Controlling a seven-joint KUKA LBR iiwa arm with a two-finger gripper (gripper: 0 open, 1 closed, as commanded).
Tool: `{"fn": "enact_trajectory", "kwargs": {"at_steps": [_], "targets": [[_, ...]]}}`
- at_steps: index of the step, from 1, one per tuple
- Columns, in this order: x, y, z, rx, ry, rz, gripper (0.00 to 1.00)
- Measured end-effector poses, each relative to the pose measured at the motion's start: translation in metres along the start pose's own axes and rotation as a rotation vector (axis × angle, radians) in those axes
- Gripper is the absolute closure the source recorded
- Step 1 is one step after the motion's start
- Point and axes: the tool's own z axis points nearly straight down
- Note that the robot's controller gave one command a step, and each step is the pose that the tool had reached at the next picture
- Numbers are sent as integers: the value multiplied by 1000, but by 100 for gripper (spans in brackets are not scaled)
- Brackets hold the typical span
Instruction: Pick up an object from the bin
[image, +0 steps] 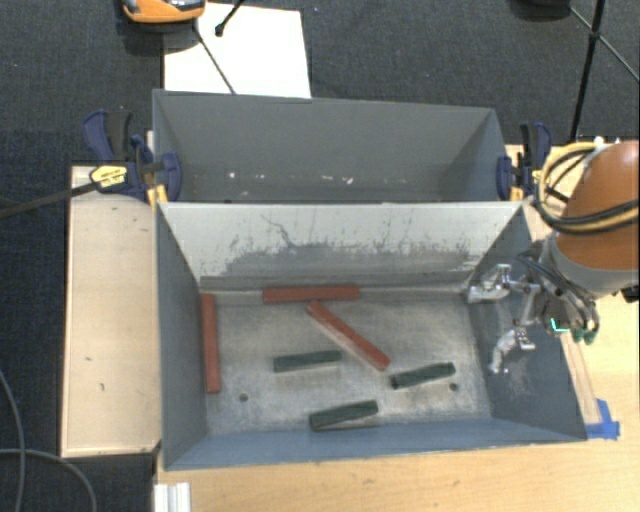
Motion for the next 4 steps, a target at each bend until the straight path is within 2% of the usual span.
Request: {"fn": "enact_trajectory", "kwargs": {"at_steps": [1, 2, 3, 4], "targets": [[-2, 0, -4, 2, -8, -3, 0], [-3, 11, 55, 3, -13, -42, 0], [1, 43, 121, 2, -22, 62, 100], [1, 43, 121, 2, -22, 60, 100]]}}
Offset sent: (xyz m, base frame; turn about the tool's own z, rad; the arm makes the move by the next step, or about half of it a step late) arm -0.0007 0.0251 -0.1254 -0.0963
